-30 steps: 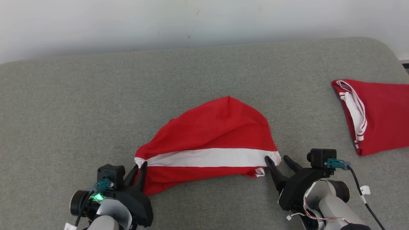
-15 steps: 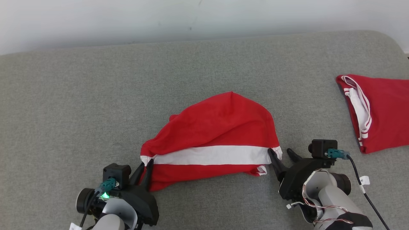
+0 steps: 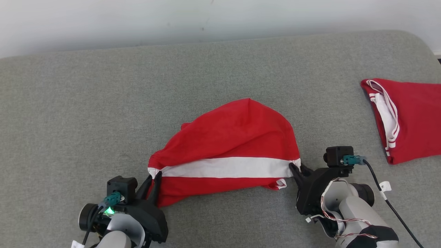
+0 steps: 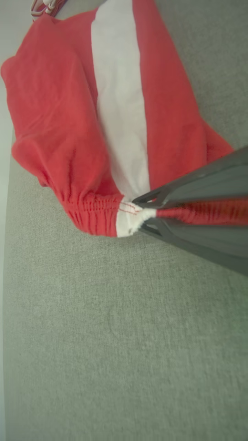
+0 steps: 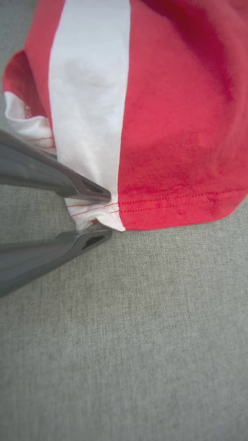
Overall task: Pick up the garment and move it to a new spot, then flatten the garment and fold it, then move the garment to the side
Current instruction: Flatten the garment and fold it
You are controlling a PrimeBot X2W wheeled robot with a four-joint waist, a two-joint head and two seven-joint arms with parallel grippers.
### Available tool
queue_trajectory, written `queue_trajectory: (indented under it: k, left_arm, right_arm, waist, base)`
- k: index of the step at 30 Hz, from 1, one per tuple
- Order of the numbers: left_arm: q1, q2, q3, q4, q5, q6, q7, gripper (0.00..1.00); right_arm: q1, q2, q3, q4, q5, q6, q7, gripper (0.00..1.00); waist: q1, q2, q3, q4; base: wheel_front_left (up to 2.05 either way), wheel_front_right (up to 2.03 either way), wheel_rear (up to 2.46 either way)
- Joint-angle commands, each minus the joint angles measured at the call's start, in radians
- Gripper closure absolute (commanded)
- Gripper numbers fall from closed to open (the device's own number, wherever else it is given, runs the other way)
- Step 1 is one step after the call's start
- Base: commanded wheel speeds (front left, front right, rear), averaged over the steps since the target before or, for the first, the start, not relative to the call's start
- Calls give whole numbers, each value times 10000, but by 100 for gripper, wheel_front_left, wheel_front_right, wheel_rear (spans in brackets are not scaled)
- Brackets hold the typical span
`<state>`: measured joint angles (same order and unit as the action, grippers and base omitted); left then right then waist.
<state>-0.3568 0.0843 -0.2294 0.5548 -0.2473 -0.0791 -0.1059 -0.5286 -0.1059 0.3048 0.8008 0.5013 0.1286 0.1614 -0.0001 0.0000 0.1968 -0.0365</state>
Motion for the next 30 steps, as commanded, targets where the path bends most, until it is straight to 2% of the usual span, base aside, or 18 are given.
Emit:
queue_trajectory:
  k: [1,2,9,16,23,27,30]
  left_arm:
    - [36,63,24,10,-86,54,-57,100]
    - [43,80,23,17,-103,52,-52,100]
    - [64,34,124,-205,-366,39,-299,100]
    - [-324,-95,226,-1180,-1032,-139,-429,100]
    - [-1228,-173,430,-2149,-2607,-384,422,100]
    - [-2425,160,692,-2244,-3449,-451,1217,100]
    - [-3540,452,1022,-2103,-3899,-479,1704,100]
  right_arm:
    - [356,228,259,262,44,31,336,90]
    - [335,216,246,253,43,30,329,100]
    - [149,0,-136,-365,-119,28,-439,100]
    - [182,-321,-700,-1880,-4,28,-831,100]
    - [-128,-228,-1249,-3597,1009,28,129,100]
    - [-1114,-83,-1285,-4097,1791,28,950,100]
    - [-2321,145,-1477,-3987,2195,28,1269,100]
  waist:
    - [1,0,-13,28]
    - [1,0,-27,46]
    - [1,0,-259,48]
    - [1,0,-558,-144]
    - [1,0,-454,-484]
    - [1,0,49,-769]
    - [1,0,638,-1000]
  base:
    - [0,0,0]
    - [0,0,0]
    - [0,0,0]
    - [0,0,0]
    - [0,0,0]
    - [0,0,0]
    - [0,0,0]
